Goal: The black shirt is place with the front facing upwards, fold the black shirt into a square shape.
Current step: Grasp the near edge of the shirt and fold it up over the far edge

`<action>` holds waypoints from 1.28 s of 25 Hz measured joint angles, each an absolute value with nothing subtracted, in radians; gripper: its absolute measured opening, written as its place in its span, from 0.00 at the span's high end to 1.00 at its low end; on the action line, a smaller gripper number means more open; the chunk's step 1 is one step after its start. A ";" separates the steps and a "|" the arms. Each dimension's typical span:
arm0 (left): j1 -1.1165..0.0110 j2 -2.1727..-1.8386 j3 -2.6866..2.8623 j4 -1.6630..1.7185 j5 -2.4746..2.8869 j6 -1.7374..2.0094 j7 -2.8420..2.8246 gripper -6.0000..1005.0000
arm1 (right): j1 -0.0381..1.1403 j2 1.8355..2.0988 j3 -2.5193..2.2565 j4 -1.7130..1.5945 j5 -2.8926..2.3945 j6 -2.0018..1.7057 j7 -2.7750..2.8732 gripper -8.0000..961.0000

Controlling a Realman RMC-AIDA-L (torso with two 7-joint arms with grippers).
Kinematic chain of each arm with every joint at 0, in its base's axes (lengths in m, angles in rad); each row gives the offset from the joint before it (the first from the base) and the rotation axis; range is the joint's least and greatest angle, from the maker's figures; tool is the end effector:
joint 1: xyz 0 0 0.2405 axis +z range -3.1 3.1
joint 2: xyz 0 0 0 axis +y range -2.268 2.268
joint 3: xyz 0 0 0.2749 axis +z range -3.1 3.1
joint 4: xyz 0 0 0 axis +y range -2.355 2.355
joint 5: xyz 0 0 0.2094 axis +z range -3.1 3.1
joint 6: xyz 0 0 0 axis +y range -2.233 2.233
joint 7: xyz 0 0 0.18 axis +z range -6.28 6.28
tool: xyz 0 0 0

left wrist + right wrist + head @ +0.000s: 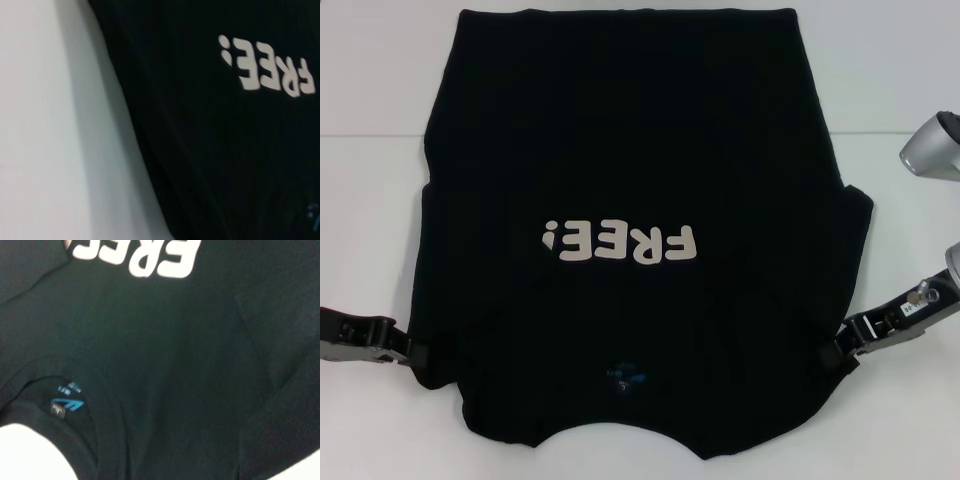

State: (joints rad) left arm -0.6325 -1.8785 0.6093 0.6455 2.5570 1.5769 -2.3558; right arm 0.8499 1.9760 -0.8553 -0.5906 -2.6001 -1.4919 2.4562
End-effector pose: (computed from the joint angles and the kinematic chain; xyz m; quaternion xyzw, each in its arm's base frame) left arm -0.3458 0.3583 0.0295 -0.7717 -0.6260 -0.0067 0.1118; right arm 0.2689 0.3943 -0.0409 -0.8292 0.5459 -0.0945 0.0745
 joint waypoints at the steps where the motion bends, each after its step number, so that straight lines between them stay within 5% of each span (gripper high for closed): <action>1: -0.635 -1.877 0.609 0.645 2.557 1.592 -2.354 0.96 | 0.850 1.972 -0.855 -0.592 -2.600 -1.512 2.447 0.95; 10: -0.646 -1.827 0.620 0.586 2.562 1.885 -2.290 0.96 | 0.812 1.911 -0.869 -0.609 -2.671 -1.832 2.226 0.95; 16: -0.634 -1.815 0.739 0.567 2.571 2.032 -2.266 0.96 | 0.785 1.929 -0.887 -0.618 -2.742 -1.961 2.089 0.95; 24: -0.667 -1.838 0.689 0.577 2.548 2.003 -2.255 0.96 | 0.784 1.953 -0.824 -0.616 -2.753 -1.927 2.087 0.95; 32: -0.704 -1.817 0.423 0.573 2.543 1.848 -2.282 0.95 | 0.787 1.898 -0.461 -0.621 -2.713 -1.839 2.138 0.95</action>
